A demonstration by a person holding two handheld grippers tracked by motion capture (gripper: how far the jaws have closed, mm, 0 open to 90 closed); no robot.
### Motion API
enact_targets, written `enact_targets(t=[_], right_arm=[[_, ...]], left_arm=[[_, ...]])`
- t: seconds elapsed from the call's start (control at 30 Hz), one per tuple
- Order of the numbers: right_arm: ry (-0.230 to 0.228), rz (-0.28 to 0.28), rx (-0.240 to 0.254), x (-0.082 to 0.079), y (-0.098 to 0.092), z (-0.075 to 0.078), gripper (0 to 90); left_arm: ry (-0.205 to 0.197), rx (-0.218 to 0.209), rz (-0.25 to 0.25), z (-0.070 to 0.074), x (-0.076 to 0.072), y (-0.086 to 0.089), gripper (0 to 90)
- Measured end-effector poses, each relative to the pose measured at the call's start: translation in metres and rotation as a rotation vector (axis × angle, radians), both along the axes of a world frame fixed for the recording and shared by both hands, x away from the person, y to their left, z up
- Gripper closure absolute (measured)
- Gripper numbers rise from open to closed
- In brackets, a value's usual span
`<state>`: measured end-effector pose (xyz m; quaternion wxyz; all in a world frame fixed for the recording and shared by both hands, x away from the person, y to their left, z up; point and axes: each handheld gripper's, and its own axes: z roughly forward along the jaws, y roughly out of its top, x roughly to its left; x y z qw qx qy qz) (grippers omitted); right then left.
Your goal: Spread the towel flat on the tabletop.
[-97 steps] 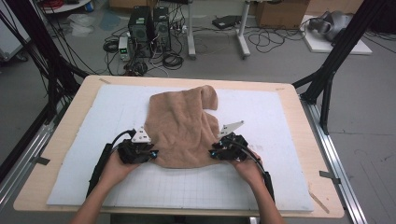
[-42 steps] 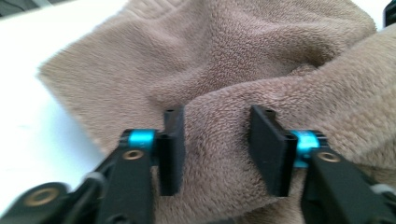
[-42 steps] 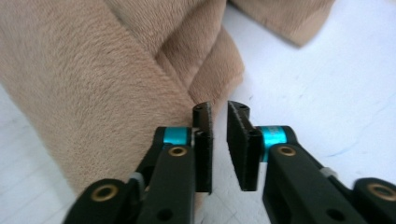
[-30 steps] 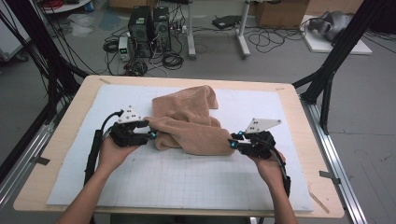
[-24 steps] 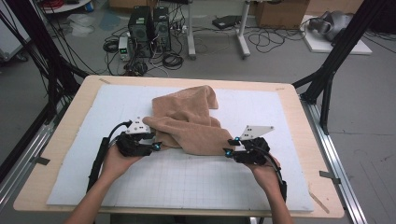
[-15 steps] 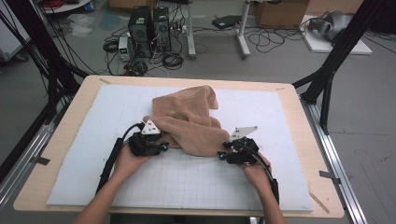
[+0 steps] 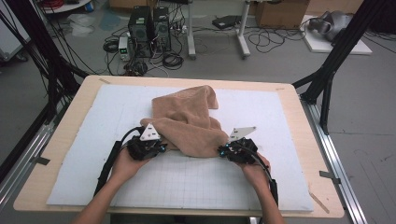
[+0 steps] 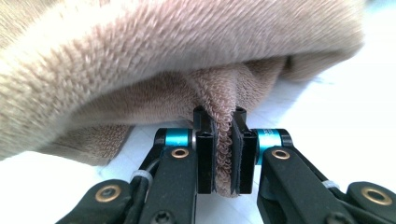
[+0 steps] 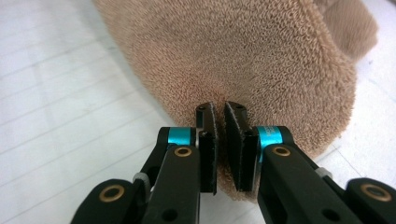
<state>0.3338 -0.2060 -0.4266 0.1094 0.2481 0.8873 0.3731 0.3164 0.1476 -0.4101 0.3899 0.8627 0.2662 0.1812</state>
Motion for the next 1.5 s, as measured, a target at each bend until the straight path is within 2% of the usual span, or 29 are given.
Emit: enact_targets(t=[0.13, 0.27, 0.53, 0.7, 0.8, 0.83, 0.93, 1.03, 1.1, 1.13, 1.2, 1.3, 1.37, 1.43, 1.5], right_arm=[[-0.038, 0.036, 0.046, -0.013, -0.006, 0.016, 83.7], [-0.072, 0.056, 0.069, -0.027, -0.011, 0.034, 83.8], [-0.131, 0.092, 0.117, -0.048, -0.021, 0.07, 84.1], [-0.182, 0.088, 0.124, -0.054, -0.026, 0.098, 84.2], [-0.207, 0.059, 0.108, -0.051, -0.031, 0.11, 84.3], [-0.206, 0.042, 0.101, -0.048, -0.033, 0.111, 84.3], [-0.176, -0.007, 0.101, -0.03, -0.039, 0.107, 84.3], [-0.115, -0.055, 0.101, -0.006, -0.041, 0.091, 84.3], [-0.069, -0.082, 0.076, 0.012, -0.039, 0.077, 84.2], [-0.057, -0.091, 0.066, 0.018, -0.038, 0.072, 84.2], [-0.013, -0.125, 0.036, 0.035, -0.035, 0.056, 84.0], [0.041, -0.147, -0.017, 0.052, -0.03, 0.037, 81.5], [0.037, -0.144, -0.013, 0.054, -0.027, 0.034, 77.6], [0.006, -0.142, 0.006, 0.049, -0.026, 0.037, 73.4], [-0.032, -0.125, 0.027, 0.039, -0.026, 0.045, 69.6]], left_arm=[[-0.026, -0.01, -0.02, 0.013, -0.018, 0.01, 83.1], [-0.04, -0.021, -0.043, 0.024, -0.035, 0.017, 83.1], [-0.061, -0.058, -0.076, 0.052, -0.058, 0.034, 83.4], [-0.068, -0.079, -0.12, 0.072, -0.069, 0.043, 83.6], [-0.071, -0.08, -0.123, 0.079, -0.069, 0.05, 83.8], [-0.069, -0.092, -0.117, 0.079, -0.067, 0.052, 83.8], [-0.043, -0.126, -0.069, 0.072, -0.052, 0.063, 83.9], [-0.002, -0.164, -0.017, 0.059, -0.032, 0.069, 84.0], [0.008, -0.151, 0.007, 0.049, -0.022, 0.067, 84.0], [0.029, -0.144, 0.012, 0.045, -0.016, 0.065, 84.0], [0.035, -0.097, 0.022, 0.035, -0.005, 0.055, 84.0], [0.061, -0.073, 0.028, 0.025, 0.007, 0.046, 83.8], [0.079, -0.077, 0.048, 0.019, 0.013, 0.046, 83.7], [0.099, -0.084, 0.07, 0.016, 0.017, 0.048, 83.0], [0.102, -0.085, 0.076, 0.016, 0.017, 0.049, 78.2]])
